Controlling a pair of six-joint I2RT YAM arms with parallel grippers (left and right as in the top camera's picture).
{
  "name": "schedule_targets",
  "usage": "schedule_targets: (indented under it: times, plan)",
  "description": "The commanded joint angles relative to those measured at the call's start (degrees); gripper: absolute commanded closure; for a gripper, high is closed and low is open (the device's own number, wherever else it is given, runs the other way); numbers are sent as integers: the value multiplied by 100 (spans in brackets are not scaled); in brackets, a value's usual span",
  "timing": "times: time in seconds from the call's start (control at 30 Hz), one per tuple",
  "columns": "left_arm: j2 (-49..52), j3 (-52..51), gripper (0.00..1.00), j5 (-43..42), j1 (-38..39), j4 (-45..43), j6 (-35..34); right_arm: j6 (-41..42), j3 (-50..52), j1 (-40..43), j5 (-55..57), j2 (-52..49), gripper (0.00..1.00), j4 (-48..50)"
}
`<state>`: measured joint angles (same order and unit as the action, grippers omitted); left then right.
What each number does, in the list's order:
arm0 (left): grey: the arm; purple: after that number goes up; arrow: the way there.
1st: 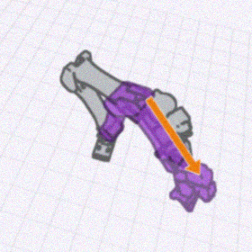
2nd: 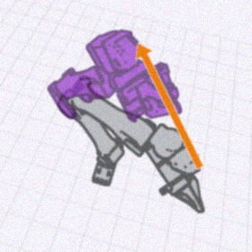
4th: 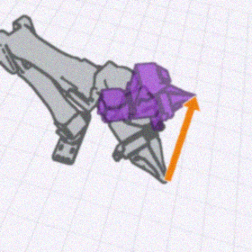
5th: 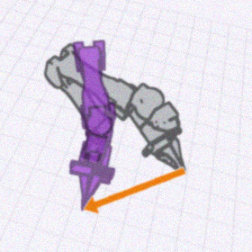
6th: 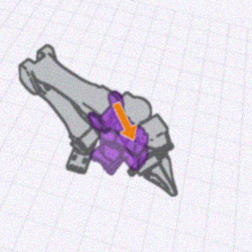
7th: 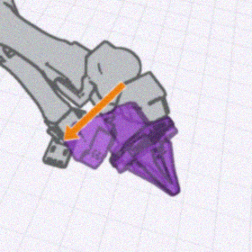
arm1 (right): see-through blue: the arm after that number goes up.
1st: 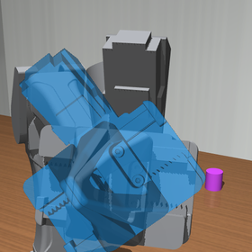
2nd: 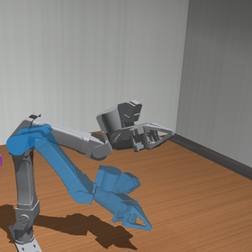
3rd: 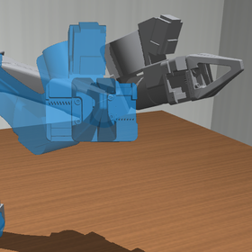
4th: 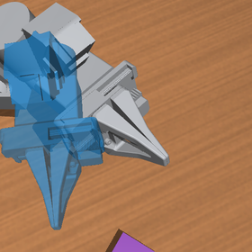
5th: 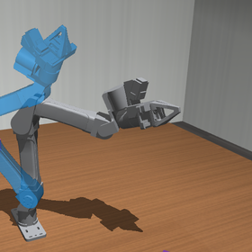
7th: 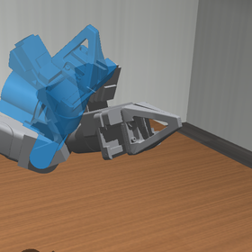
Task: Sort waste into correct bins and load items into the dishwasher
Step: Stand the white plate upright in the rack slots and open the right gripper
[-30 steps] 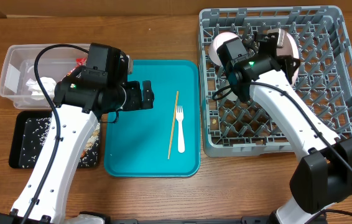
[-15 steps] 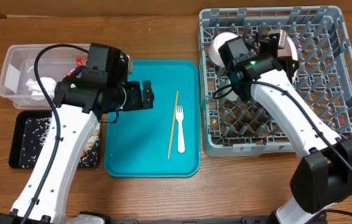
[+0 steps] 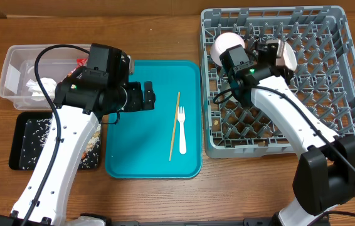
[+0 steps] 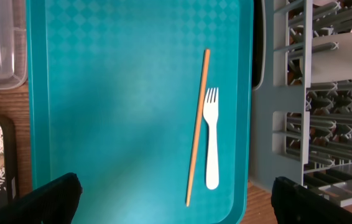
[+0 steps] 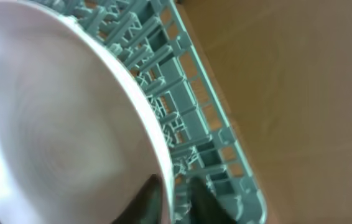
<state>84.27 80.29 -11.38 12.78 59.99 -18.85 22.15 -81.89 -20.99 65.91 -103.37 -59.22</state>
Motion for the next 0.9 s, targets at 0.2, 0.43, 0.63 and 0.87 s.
schedule_targets:
  times: [0.2, 0.43, 0.63, 0.87]
  plan:
    - [-103, 55, 0, -24, 0, -4, 66, 2, -136, 15, -81, 74, 27, -2]
    - [-103, 55, 0, -22, 0, -4, 66, -763, -942, 28, -1775, 358, 25, -205]
    - [-103, 55, 0, -24, 0, -4, 66, -870, -1580, 26, -3713, 876, 23, -466]
    - [-103, 55, 0, -24, 0, -4, 66, -868, -1628, 26, -7149, 1130, 32, -463]
